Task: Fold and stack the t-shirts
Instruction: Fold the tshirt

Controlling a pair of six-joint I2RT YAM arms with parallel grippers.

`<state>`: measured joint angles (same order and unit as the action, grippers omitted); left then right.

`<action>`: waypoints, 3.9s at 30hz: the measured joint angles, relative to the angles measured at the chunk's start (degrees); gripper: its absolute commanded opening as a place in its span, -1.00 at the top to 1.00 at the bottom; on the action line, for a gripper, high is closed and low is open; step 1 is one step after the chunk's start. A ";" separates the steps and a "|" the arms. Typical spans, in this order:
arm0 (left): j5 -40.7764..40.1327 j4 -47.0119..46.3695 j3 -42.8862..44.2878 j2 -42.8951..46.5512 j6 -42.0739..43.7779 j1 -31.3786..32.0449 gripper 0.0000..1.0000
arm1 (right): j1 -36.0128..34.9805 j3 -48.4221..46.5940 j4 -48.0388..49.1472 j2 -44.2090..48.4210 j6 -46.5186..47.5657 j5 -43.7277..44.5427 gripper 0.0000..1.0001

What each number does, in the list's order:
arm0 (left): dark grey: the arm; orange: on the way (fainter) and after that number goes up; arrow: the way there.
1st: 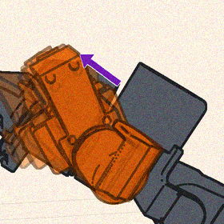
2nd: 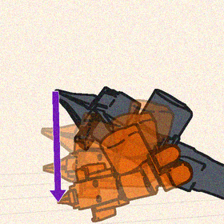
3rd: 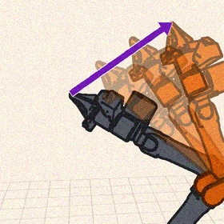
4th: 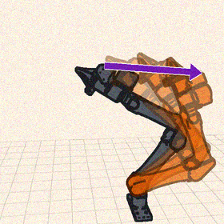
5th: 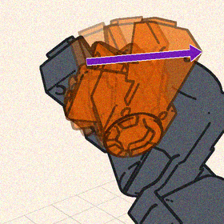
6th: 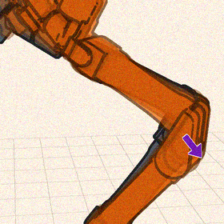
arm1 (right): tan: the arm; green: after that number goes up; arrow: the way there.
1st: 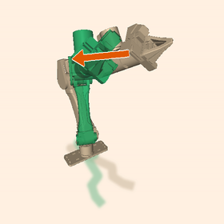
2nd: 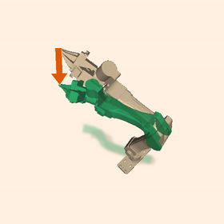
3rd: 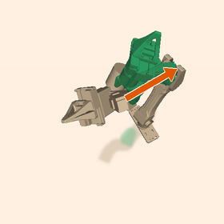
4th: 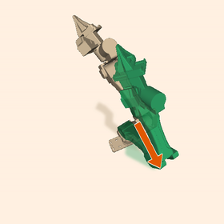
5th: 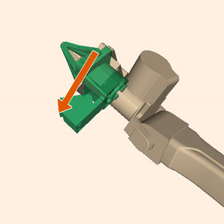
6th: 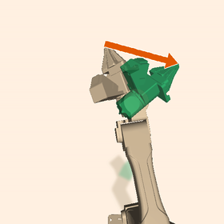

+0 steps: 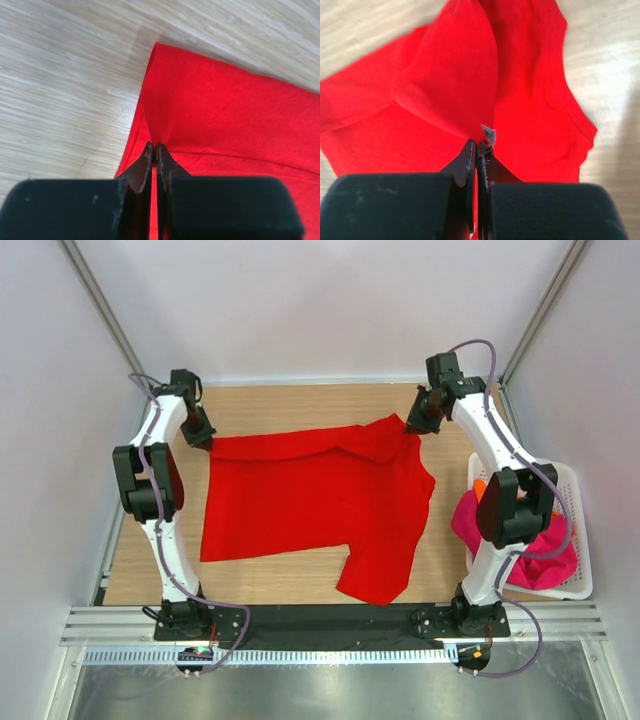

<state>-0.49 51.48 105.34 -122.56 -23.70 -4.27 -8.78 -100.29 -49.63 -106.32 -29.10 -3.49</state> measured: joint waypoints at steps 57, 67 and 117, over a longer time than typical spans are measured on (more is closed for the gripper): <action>5.22 -0.59 1.90 -6.54 -7.65 1.36 0.50 | 5.38 -16.00 14.67 -28.50 -1.49 -7.21 0.03; 4.94 -0.52 1.88 -7.19 -7.85 1.38 0.51 | 5.38 -16.31 15.72 -31.98 -3.67 -7.58 0.84; 3.39 -0.15 15.76 -15.23 -9.94 0.33 0.25 | 4.70 -40.17 12.22 -40.26 -2.12 5.75 -0.02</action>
<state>2.90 51.33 121.10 -137.80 -33.65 -3.95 -4.08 -140.46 -37.41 -146.58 -31.22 2.26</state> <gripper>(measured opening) 0.352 0.443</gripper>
